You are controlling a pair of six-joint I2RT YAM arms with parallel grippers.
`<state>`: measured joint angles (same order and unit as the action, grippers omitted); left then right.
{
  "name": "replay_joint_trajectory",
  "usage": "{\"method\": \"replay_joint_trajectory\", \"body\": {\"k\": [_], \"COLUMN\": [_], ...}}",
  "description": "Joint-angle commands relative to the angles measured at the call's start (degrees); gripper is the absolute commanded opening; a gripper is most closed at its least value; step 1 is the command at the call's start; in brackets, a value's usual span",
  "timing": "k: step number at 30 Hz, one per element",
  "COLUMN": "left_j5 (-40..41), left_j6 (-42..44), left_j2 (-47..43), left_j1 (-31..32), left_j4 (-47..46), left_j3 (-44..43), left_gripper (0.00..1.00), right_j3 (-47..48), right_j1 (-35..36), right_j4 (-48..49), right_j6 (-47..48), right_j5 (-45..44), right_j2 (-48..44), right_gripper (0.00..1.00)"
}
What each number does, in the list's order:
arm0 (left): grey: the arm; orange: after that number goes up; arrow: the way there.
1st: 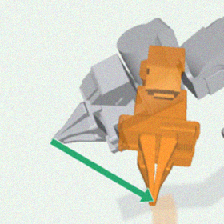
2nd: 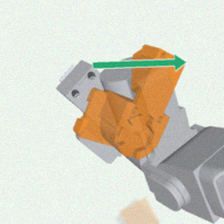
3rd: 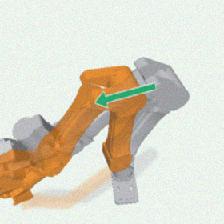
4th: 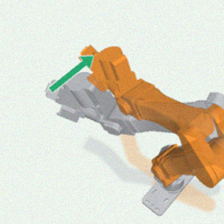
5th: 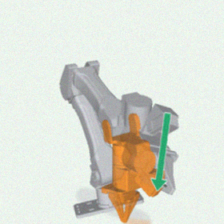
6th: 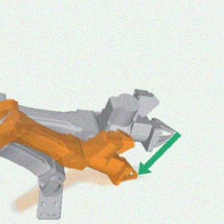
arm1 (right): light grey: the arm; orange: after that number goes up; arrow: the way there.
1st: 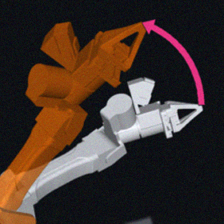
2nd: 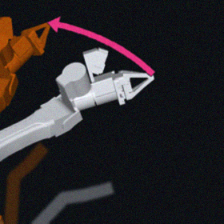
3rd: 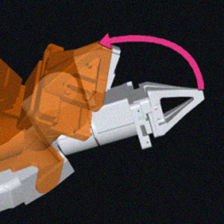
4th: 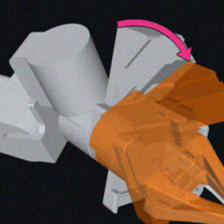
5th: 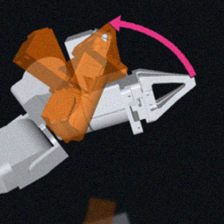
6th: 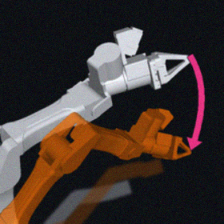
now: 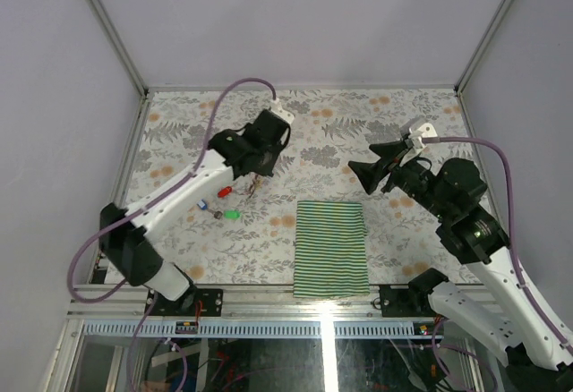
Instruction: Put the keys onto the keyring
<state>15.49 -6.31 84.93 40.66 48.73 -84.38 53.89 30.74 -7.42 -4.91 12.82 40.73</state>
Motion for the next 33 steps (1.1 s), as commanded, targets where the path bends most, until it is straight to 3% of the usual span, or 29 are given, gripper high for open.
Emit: {"method": "replay_joint_trajectory", "body": {"k": [1, 11, 19, 26, 33], "left_j5": [3.7, -5.6, -13.9, -18.1, -20.9], "left_j6": [-3.1, -1.1, 3.4, 5.9, 6.3], "left_j2": [6.1, 1.8, -5.5, -9.2, -10.5], "left_j1": [2.4, 3.2, 4.9, 6.5, 7.7], "left_j4": [6.6, 2.2, -1.5, -2.9, -2.9], "left_j3": [-2.6, -2.5, -1.8, -2.0, -2.6], "left_gripper": [0.0, 0.0, 0.0, 0.0, 0.0], "right_j3": [-1.6, -7.9, -8.4, -14.1, -14.9], "right_j1": [0.2, 0.2, 0.2, 0.2, 1.7], "right_j4": [-1.0, -0.9, 0.2, 12.1, 20.0], "right_j6": [0.7, -2.5, -2.7, -1.8, -4.5], "right_j5": [-5.7, -5.3, 0.6, 9.9, 12.9], "right_j2": [-2.9, -6.5, -6.7, -8.4, -2.9], "right_gripper": [0.71, 0.68, 0.63, 0.6, 0.61]}}
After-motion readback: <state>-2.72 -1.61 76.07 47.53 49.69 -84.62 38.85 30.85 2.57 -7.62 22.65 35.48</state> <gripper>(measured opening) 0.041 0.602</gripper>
